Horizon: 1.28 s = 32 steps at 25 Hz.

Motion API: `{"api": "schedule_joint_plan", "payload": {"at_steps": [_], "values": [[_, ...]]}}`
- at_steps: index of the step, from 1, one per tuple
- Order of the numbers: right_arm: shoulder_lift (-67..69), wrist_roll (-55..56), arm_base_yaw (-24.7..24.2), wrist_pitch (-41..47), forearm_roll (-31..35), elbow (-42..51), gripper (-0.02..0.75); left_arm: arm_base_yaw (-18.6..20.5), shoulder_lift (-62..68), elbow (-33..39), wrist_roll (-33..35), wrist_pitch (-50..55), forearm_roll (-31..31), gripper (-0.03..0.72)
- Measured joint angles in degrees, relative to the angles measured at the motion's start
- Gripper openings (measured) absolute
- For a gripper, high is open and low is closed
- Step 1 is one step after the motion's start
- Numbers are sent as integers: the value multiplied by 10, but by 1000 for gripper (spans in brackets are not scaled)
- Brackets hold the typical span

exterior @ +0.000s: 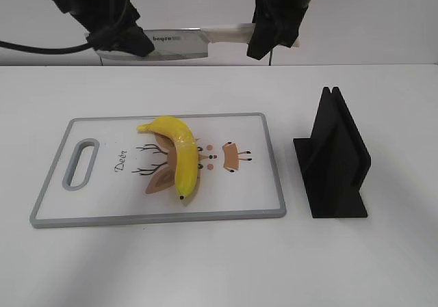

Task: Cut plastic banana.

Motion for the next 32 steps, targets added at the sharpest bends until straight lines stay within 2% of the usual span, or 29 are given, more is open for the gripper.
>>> {"api": "schedule_joint_plan", "payload": {"at_steps": [5, 10, 15, 19, 22, 25, 32], "values": [[0, 15, 0, -1, -8, 0, 169, 13, -52, 0, -60, -95, 0, 664], [-5, 110, 0, -1, -8, 0, 169, 51, -105, 0, -203, -93, 25, 628], [-34, 253, 0, -1, -11, 0, 169, 129, -130, 0, -387, 17, 86, 595], [-59, 365, 0, -1, -13, 0, 169, 179, -137, 0, -471, 150, 130, 592], [-76, 458, 0, -1, -14, 3, 169, 195, -139, 0, -531, 235, 180, 592], [-108, 546, 0, -2, -9, 35, 169, 199, -153, 15, -576, 249, 225, 592], [-225, 582, 0, -8, 12, 207, 168, 199, -274, 127, -591, 251, 229, 592]]}}
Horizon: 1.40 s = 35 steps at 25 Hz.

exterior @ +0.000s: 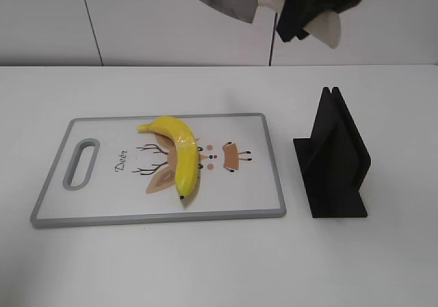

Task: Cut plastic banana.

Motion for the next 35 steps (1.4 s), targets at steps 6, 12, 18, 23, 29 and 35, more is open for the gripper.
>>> {"api": "schedule_joint_plan", "payload": {"at_steps": [6, 12, 18, 23, 29, 35], "values": [[-114, 27, 0, -68, -6, 184, 168, 0, -129, 132, -1, 1, -1, 578], [-213, 88, 0, -101, -53, 298, 168, 0, -274, 252, -9, 1, -1, 578], [-280, 147, 0, -105, -84, 361, 168, 0, -437, 347, -11, -2, -1, 568], [-331, 184, 0, -113, -87, 409, 168, 0, -577, 396, -11, -1, -1, 559], [-369, 215, 0, -123, -98, 455, 168, 0, -706, 404, -11, 4, -5, 535], [-374, 247, 0, -134, -121, 473, 168, 0, -725, 429, -11, -20, -48, 521]]}}
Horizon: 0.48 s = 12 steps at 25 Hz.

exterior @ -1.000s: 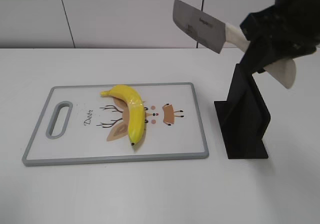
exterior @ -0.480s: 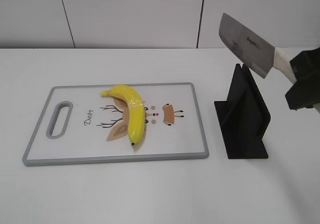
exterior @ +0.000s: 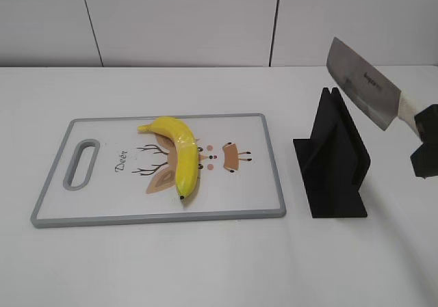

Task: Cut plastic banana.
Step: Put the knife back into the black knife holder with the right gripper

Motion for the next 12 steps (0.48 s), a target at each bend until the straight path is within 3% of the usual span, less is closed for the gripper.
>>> {"api": "schedule_joint_plan", "payload": {"at_steps": [12], "values": [[44, 26, 0, -72, -24, 0, 168, 1, 0, 27, -23, -52, -1, 509]]}}
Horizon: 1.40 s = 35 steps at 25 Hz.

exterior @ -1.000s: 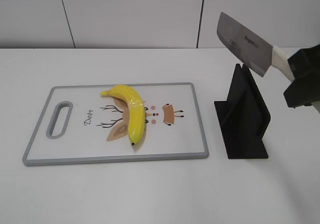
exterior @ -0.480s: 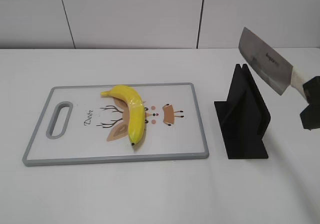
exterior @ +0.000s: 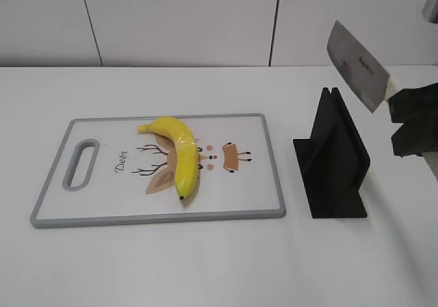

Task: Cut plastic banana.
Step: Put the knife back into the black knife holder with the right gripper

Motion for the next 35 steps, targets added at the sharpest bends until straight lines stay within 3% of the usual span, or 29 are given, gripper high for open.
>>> {"api": "schedule_joint_plan", "payload": {"at_steps": [15, 23, 35], "values": [[71, 15, 0, -29, -32, 0, 168, 0, 0, 0, 0, 0, 1, 458], [105, 16, 0, -24, -25, 0, 168, 0, 0, 0, 0, 0, 1, 569], [159, 15, 0, -3, 25, 0, 168, 0, 0, 0, -1, -1, 1, 575]]}}
